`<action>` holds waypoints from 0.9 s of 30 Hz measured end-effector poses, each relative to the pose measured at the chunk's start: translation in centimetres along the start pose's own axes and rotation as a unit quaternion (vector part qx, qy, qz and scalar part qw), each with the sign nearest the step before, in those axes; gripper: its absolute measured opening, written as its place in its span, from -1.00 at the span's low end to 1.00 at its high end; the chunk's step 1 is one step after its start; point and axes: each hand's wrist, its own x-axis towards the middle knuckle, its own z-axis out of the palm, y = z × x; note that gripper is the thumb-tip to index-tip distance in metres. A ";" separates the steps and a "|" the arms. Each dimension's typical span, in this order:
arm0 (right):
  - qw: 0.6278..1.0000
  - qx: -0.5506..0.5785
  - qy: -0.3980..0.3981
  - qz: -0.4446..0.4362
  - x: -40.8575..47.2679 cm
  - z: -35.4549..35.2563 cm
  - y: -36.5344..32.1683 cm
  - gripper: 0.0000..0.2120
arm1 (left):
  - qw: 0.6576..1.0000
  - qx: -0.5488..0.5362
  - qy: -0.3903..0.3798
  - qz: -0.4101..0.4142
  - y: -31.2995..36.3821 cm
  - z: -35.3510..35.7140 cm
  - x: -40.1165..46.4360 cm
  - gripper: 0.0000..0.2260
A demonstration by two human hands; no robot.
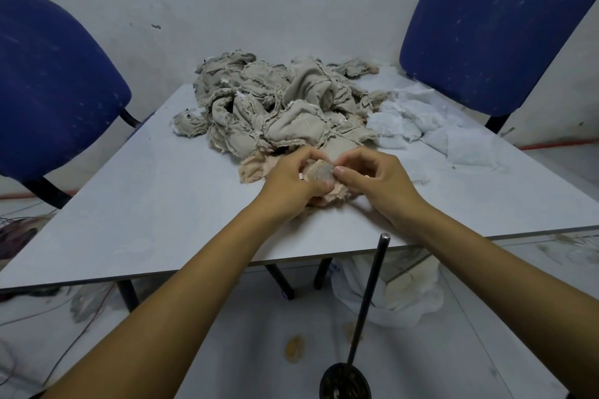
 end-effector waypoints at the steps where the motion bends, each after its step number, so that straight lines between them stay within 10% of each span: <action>1: 1.000 -0.010 -0.008 -0.005 0.0 0.1 -0.1 -0.94 | 1.000 -0.016 0.004 -0.005 -0.1 0.0 0.0 -0.82; 16: 0.975 0.082 -0.197 0.060 -0.2 -1.2 -1.4 -0.80 | 0.985 -0.156 -0.017 -0.068 0.5 1.1 0.0 -0.72; 23: 0.990 0.098 0.007 0.102 0.1 -0.5 -1.1 -0.83 | 0.964 -0.240 -0.074 -0.085 1.1 0.9 0.3 -0.92; 27: 0.988 0.055 0.097 0.104 0.4 0.3 -1.1 -0.82 | 0.999 0.010 0.008 0.040 0.9 1.2 -0.1 -0.87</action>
